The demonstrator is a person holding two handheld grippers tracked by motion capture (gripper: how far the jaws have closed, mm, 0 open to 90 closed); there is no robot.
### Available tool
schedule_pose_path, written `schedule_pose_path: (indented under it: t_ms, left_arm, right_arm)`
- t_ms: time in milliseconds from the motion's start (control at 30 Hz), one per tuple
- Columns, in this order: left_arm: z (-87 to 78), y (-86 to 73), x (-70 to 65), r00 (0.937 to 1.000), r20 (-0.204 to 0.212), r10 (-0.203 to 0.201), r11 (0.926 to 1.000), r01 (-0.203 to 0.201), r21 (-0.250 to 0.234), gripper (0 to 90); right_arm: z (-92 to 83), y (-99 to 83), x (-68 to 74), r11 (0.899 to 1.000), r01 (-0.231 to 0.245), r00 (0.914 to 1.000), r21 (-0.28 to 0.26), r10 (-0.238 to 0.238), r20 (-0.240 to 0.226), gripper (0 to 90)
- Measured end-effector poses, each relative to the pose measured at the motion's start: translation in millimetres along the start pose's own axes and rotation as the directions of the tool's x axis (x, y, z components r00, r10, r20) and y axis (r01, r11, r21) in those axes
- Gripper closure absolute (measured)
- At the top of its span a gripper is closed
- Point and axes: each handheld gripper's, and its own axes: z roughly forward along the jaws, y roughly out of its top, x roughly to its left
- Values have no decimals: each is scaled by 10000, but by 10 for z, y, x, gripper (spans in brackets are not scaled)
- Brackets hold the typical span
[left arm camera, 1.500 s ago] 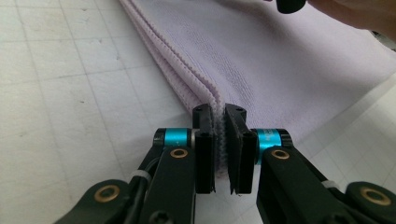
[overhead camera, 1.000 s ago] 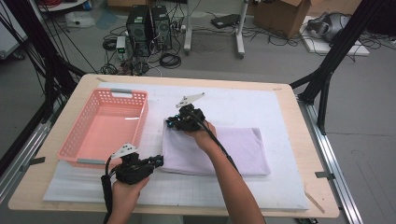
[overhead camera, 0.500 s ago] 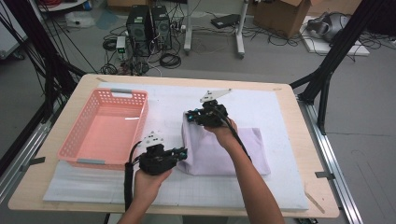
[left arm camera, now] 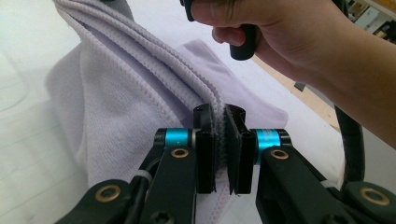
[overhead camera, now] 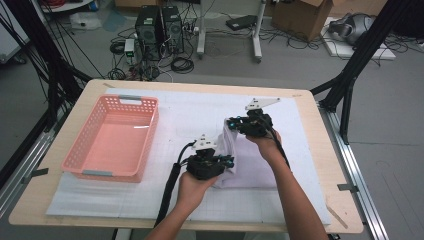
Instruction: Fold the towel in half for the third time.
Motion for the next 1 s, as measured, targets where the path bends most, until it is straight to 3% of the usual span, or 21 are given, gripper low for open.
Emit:
schedule_pose_path:
  t_ms: [267, 367, 467, 600, 833, 1000]
  left_arm:
    - [252, 27, -120, 9999, 29, 136, 9996, -137, 230, 802]
    - [290, 27, -143, 9997, 20, 234, 9997, -235, 93, 688]
    - [234, 23, -154, 9970, 5, 770, 9964, -770, -365, 558]
    - [128, 15, -114, 9930, -108, 1175, 9901, -1180, -760, 481]
    - [-27, -82, 42, 9894, -525, 1353, 9875, -1390, -743, 444]
    - [-143, -162, 138, 9915, -735, 1077, 9903, -1135, -799, 446]
  right_arm:
    - [-197, -263, -219, 9993, -362, 9989, -84, 364, 283, 815]
    - [-239, -346, -278, 9989, -459, 9981, -42, 460, 408, 816]
    - [-290, -440, -356, 9981, -621, 9967, -38, 622, 522, 816]
    - [-364, -571, -459, 9969, -790, 9934, -22, 789, 832, 815]
    - [-486, -743, -568, 9949, -966, 9875, 277, 923, 1275, 813]
    - [-560, -782, -576, 9960, -797, 9832, 400, 720, 1678, 812]
